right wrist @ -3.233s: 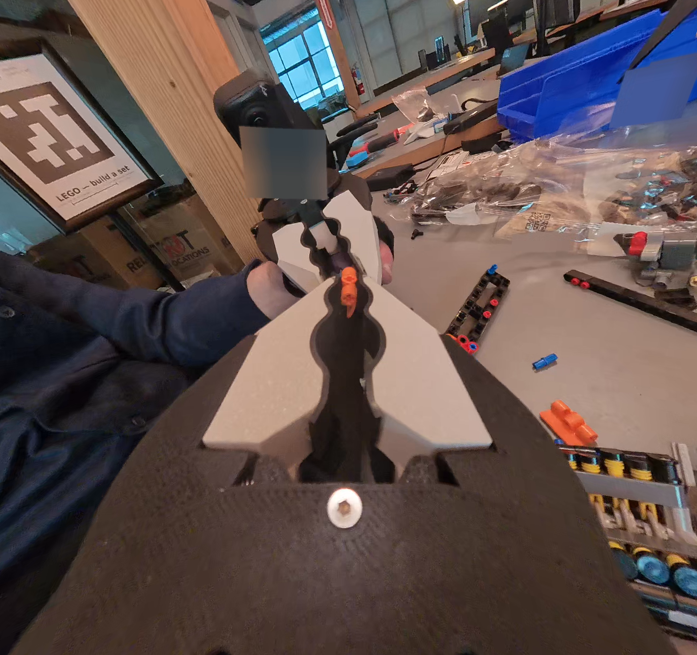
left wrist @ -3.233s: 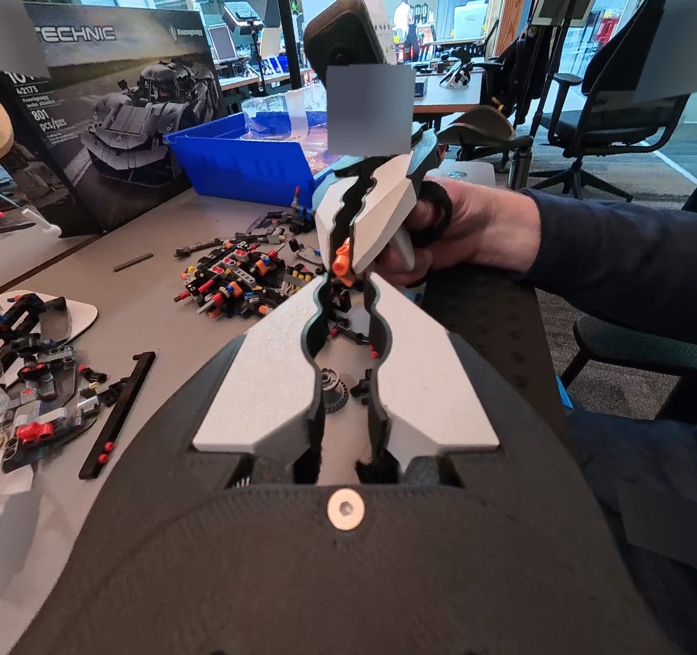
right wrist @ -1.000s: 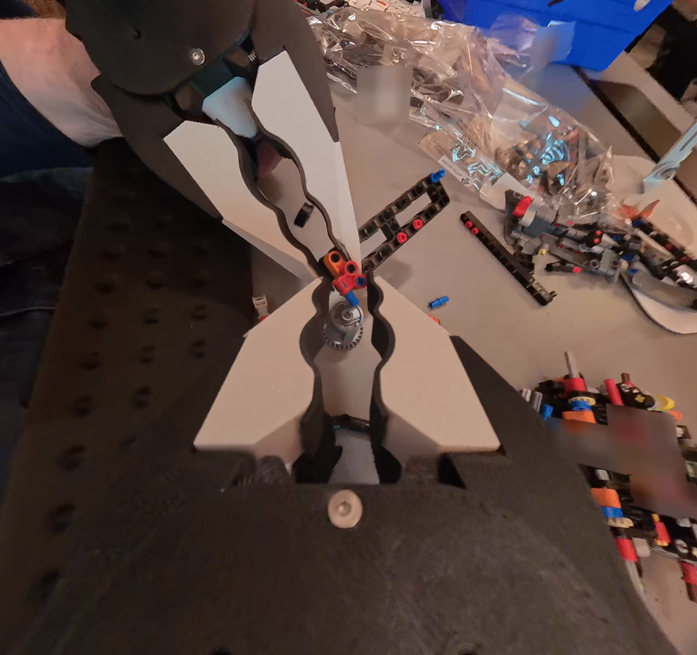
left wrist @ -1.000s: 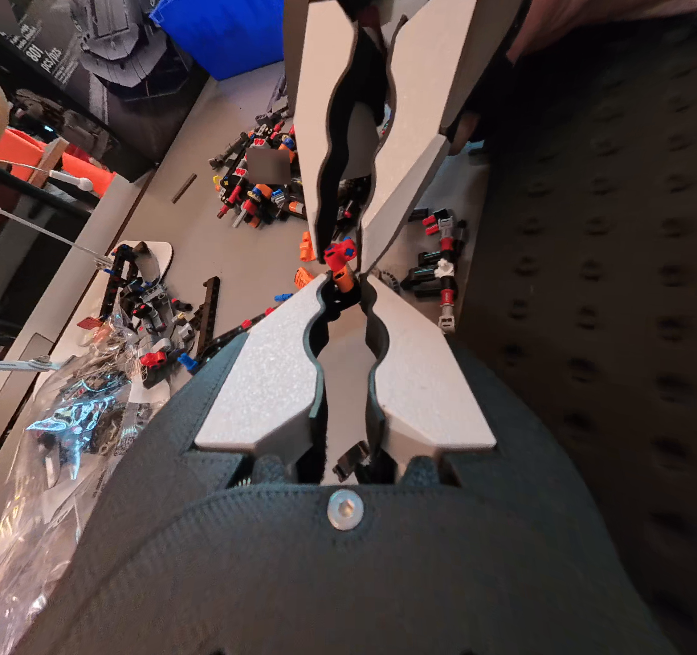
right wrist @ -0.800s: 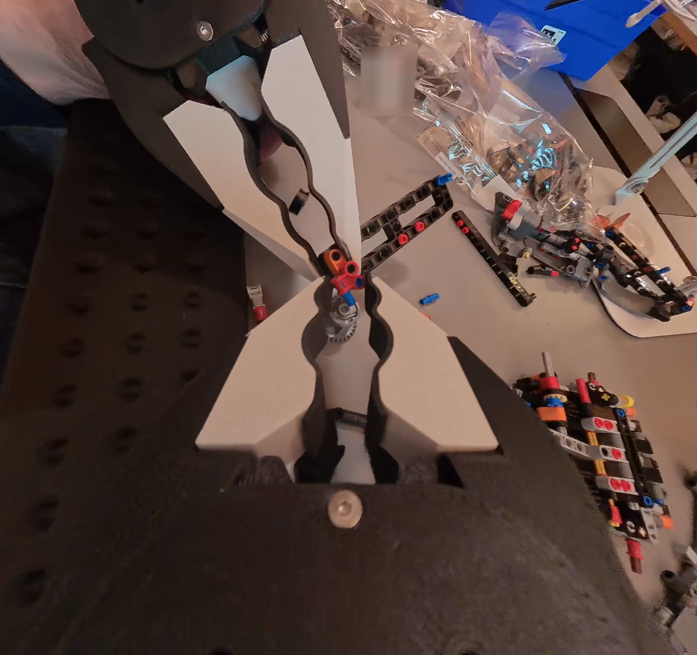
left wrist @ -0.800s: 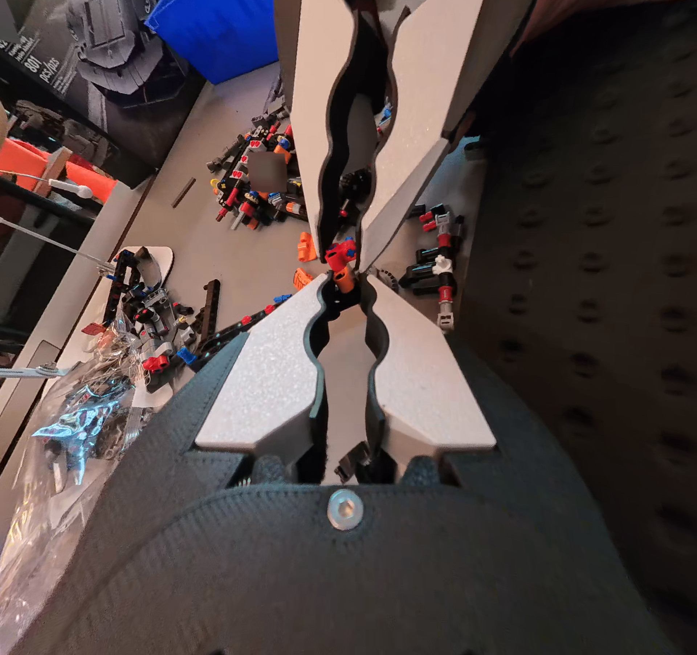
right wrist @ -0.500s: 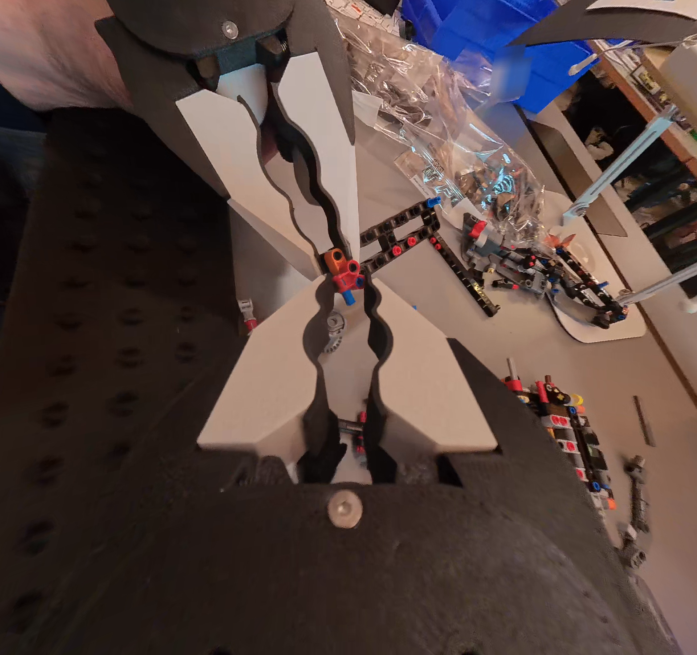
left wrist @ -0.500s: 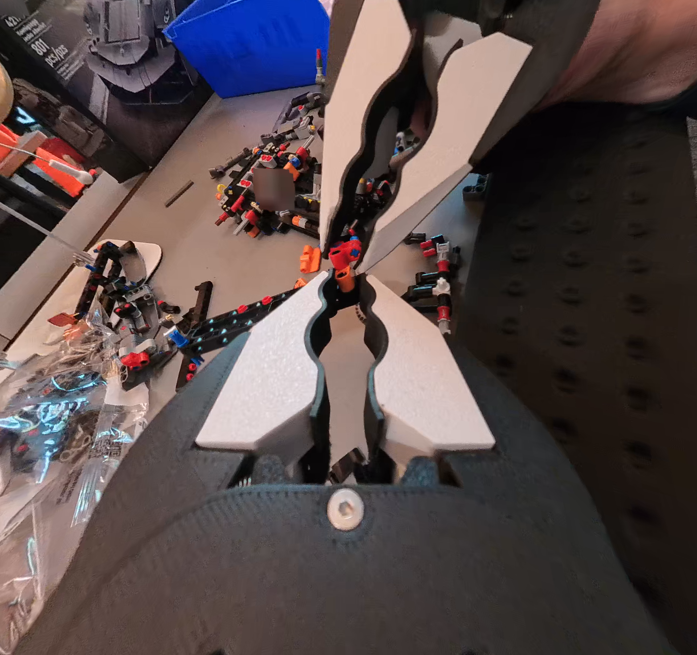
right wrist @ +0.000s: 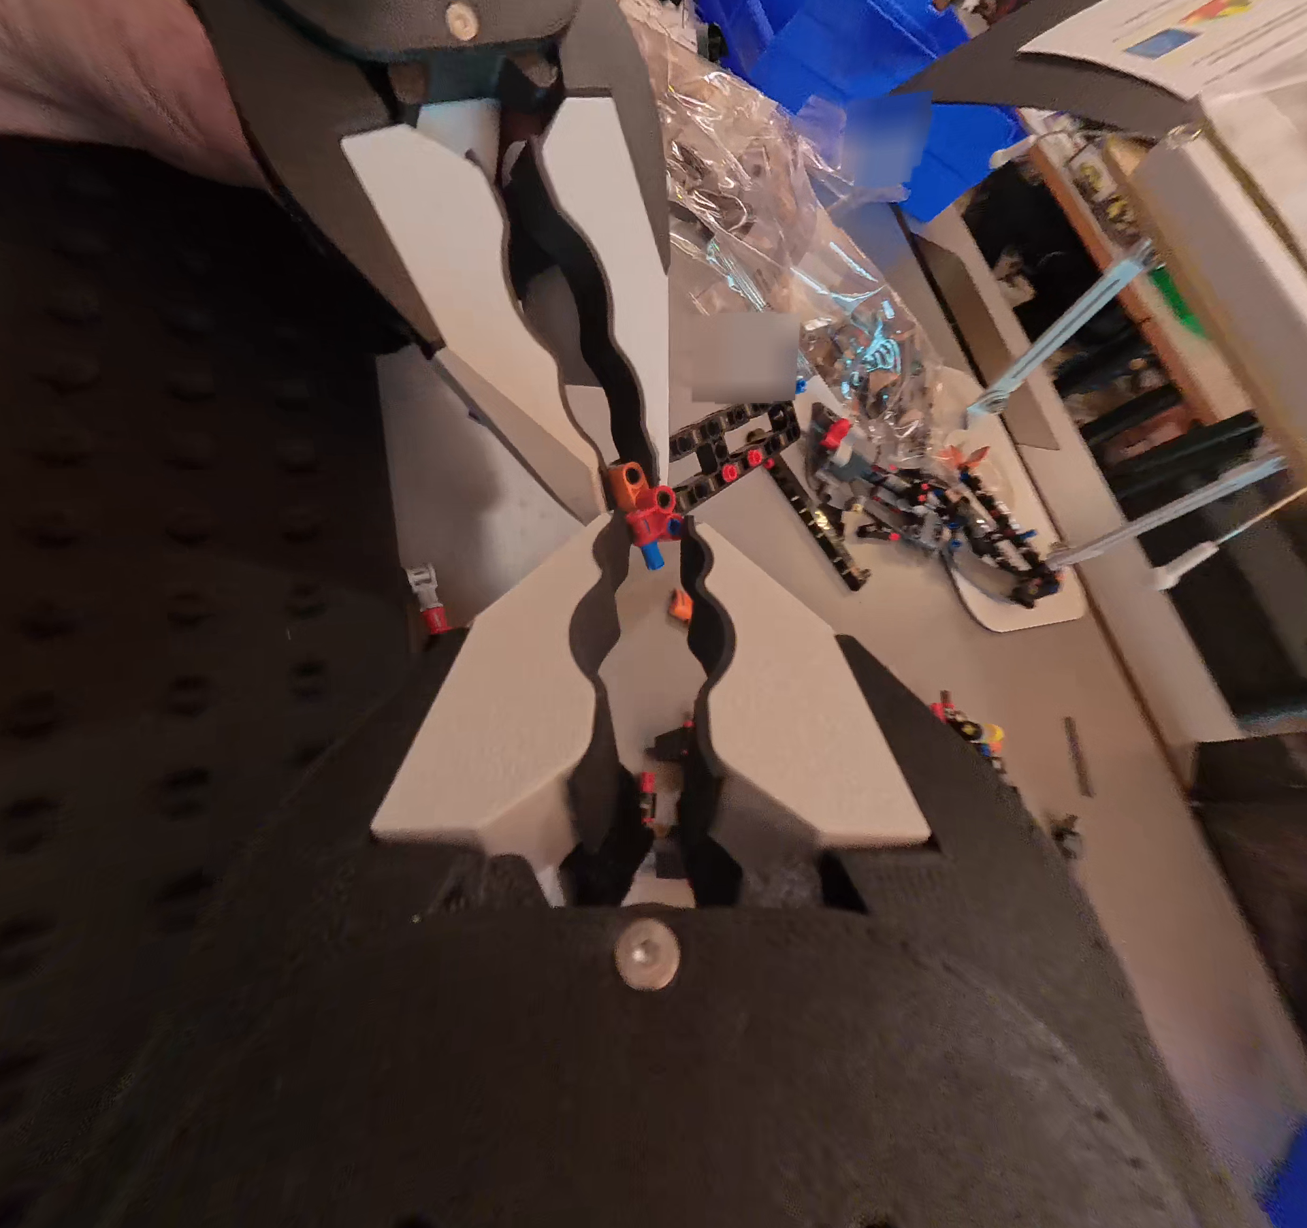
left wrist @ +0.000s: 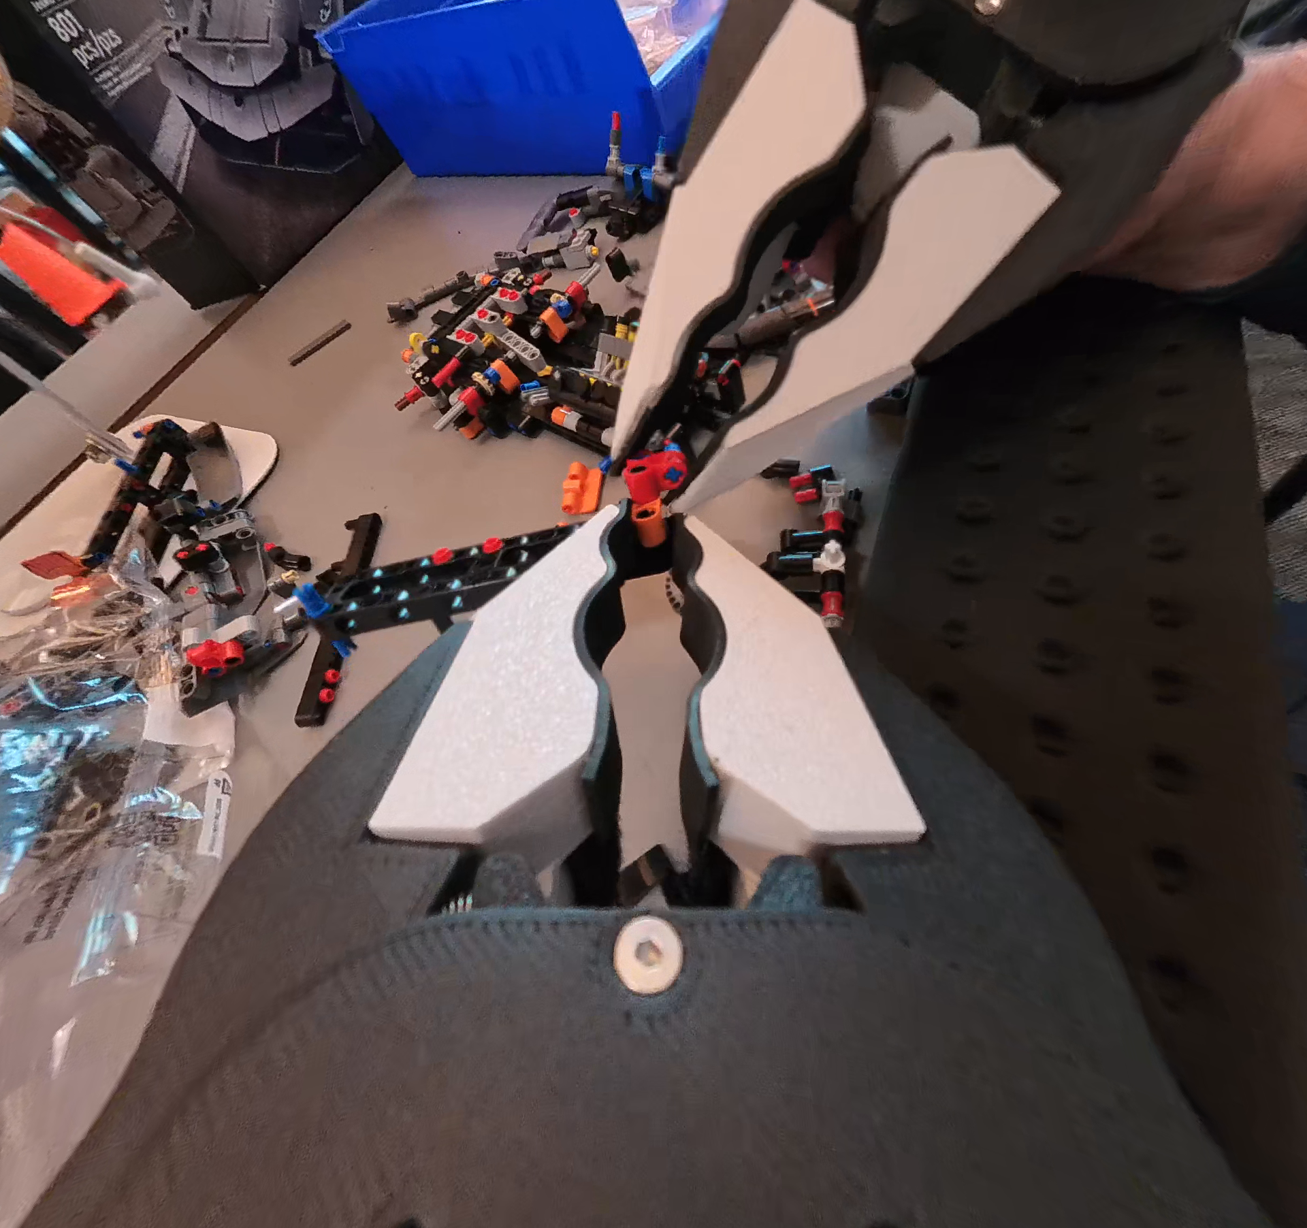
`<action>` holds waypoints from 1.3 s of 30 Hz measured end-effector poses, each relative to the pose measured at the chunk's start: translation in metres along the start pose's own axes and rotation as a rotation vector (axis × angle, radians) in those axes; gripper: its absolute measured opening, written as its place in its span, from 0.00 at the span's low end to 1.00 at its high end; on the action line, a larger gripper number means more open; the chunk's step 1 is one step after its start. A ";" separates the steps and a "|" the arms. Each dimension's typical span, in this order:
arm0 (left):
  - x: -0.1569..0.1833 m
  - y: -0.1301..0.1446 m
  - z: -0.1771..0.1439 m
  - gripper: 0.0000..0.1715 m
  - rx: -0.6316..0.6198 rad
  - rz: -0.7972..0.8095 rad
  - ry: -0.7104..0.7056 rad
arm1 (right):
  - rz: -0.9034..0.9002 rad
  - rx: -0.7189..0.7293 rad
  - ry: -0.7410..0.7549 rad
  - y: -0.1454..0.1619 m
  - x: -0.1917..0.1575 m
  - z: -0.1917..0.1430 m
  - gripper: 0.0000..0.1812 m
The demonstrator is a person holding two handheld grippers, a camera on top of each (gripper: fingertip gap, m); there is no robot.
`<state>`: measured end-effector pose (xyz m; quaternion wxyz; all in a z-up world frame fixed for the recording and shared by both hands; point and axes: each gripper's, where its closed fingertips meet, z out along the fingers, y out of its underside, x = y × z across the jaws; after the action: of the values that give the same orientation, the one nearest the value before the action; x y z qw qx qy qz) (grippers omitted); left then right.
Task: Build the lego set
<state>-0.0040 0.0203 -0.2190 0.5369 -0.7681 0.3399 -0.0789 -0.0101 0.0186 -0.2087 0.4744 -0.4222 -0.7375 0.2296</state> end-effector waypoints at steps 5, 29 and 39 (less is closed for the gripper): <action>-0.001 -0.003 -0.001 0.04 0.025 -0.027 0.011 | 0.095 0.047 -0.040 -0.004 0.002 -0.001 0.07; -0.012 0.002 0.003 0.05 -0.167 0.441 -0.339 | 0.508 0.250 -0.243 -0.011 0.014 -0.014 0.07; -0.016 -0.006 0.005 0.04 -0.222 0.632 -0.479 | 0.618 0.192 -0.305 -0.002 0.010 -0.003 0.08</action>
<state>-0.0113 0.0350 -0.2122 0.5125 -0.6760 0.4308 0.3080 -0.0098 0.0262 -0.2009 0.3044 -0.5395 -0.6125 0.4910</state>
